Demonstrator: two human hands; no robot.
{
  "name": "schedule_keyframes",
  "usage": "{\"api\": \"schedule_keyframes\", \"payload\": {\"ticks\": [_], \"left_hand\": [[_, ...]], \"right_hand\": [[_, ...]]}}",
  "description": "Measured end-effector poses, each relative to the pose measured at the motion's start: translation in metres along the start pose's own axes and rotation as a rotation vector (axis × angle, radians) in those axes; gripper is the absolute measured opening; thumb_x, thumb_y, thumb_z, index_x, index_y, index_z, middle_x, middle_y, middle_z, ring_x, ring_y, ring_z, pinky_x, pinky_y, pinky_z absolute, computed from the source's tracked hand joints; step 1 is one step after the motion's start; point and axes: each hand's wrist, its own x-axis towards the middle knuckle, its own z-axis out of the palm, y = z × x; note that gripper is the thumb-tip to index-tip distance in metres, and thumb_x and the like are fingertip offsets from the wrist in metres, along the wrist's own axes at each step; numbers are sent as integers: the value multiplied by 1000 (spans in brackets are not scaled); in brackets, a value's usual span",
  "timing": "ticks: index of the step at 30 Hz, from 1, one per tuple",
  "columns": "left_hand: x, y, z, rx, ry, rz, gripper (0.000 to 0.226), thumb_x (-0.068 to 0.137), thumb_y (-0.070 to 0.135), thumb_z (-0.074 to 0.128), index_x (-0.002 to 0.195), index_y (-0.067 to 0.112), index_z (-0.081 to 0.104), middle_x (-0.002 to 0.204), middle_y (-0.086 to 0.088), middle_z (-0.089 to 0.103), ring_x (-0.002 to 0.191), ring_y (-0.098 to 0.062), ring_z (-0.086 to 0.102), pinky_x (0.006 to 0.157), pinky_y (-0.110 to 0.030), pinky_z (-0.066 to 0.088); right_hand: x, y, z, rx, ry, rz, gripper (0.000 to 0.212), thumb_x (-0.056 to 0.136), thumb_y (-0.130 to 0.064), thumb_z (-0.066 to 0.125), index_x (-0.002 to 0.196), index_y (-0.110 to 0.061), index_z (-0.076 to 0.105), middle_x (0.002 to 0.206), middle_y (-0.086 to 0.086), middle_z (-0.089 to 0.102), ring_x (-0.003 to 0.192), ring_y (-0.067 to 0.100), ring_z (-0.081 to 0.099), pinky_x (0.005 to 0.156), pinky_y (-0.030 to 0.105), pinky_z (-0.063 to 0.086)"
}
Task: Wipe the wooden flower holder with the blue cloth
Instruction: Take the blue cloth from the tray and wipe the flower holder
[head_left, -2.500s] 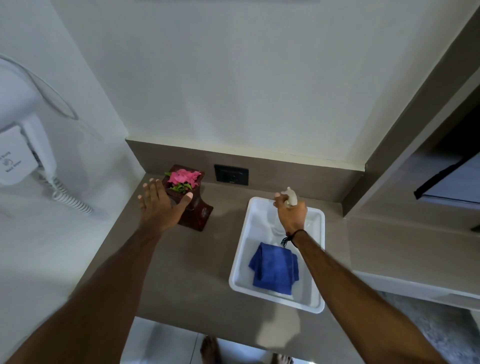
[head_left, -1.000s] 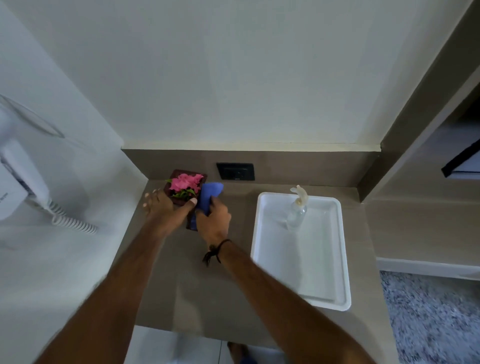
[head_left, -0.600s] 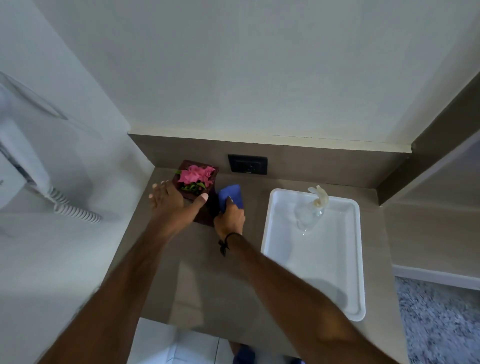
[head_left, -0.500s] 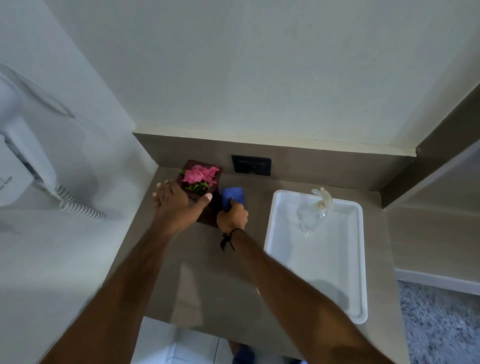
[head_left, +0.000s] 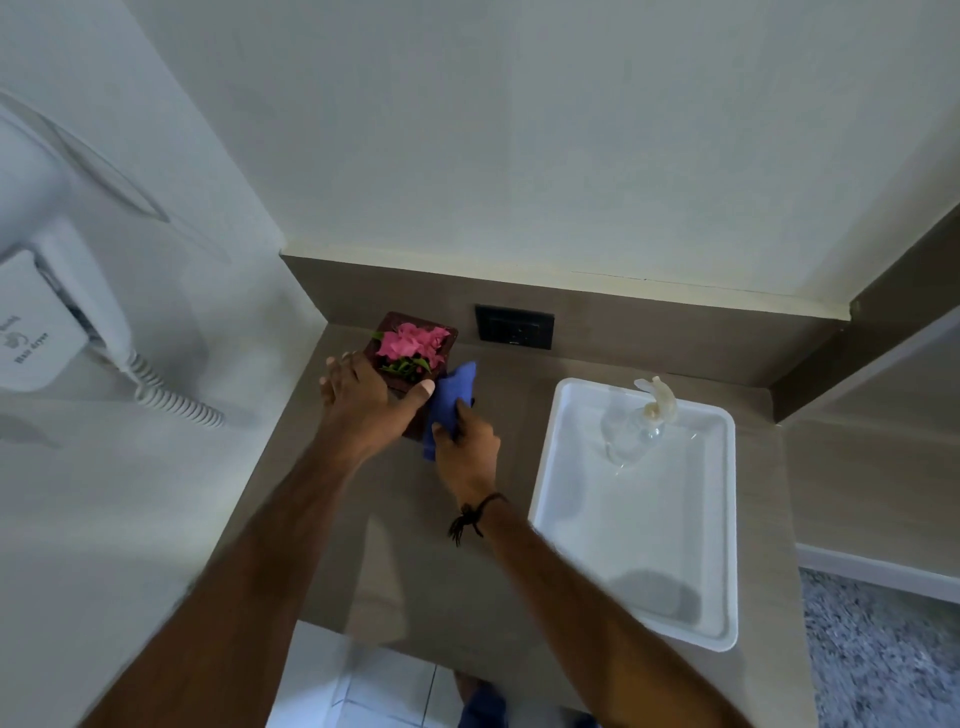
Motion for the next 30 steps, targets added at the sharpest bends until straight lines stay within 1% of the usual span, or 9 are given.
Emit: {"api": "schedule_keyframes", "payload": {"ticks": [3, 7, 9, 12, 16, 20, 23, 26, 30], "left_hand": [[1, -2, -1, 13, -20, -2, 115, 82, 73, 51, 159, 3, 2, 169, -21, 3, 157, -35, -7, 126, -47, -2], [3, -2, 0, 19, -31, -13, 117, 82, 74, 51, 158, 2, 0, 169, -21, 2, 157, -35, -8, 126, -47, -2], [3, -2, 1, 24, -29, -16, 117, 82, 74, 51, 158, 2, -1, 169, -21, 0, 157, -36, -8, 125, -48, -2], [5, -4, 1, 20, -16, -7, 115, 82, 72, 53, 159, 2, 2, 169, -21, 3, 157, -36, -6, 126, -49, -1], [4, -2, 0, 28, 16, 1, 112, 82, 70, 55, 159, 3, 8, 167, -23, 11, 157, -38, 1, 127, -50, 2], [4, 1, -1, 44, 10, -14, 113, 82, 70, 55, 158, 1, 9, 167, -24, 13, 156, -39, 5, 127, -50, 3], [2, 1, -2, 48, -2, -20, 113, 83, 70, 54, 159, 2, 7, 168, -23, 10, 157, -37, 1, 127, -49, 1], [0, 2, -3, 50, -3, -25, 114, 83, 71, 54, 159, 1, 6, 168, -23, 9, 157, -36, 0, 127, -48, 3], [0, -1, -2, 31, -12, -23, 116, 82, 72, 54, 159, 2, 4, 168, -22, 6, 157, -36, -2, 126, -49, 2]], "right_hand": [[15, 14, -1, -222, -75, 62, 56, 101, -11, 51, 156, -15, 41, 145, 19, 59, 132, 40, 56, 113, 43, 45], [28, 17, 3, -253, -74, 114, 58, 100, -13, 50, 157, -16, 38, 142, 21, 59, 127, 41, 59, 108, 44, 49], [31, 10, 3, -138, -65, 198, 58, 98, -12, 53, 154, -17, 43, 145, 19, 58, 129, 40, 58, 110, 41, 49], [39, -10, -4, 77, -91, 282, 51, 96, -11, 59, 147, -10, 54, 138, 21, 63, 122, 39, 65, 107, 47, 53], [31, -30, -17, 468, -101, 303, 50, 97, -1, 60, 147, -3, 52, 138, 22, 64, 119, 36, 68, 104, 49, 55], [13, -34, -33, 682, -179, 188, 40, 98, 2, 58, 138, -2, 59, 110, 10, 75, 87, 21, 77, 79, 35, 65], [8, -26, -25, 484, -122, 136, 42, 97, -3, 60, 139, -6, 60, 126, 13, 72, 111, 29, 72, 99, 43, 59], [17, -8, -13, 13, -66, 71, 52, 97, -9, 59, 149, -8, 51, 147, 15, 59, 135, 31, 57, 117, 36, 42], [28, 15, -10, -354, -75, 51, 54, 102, -12, 46, 155, -17, 42, 142, 21, 60, 130, 43, 55, 108, 43, 45]]}}
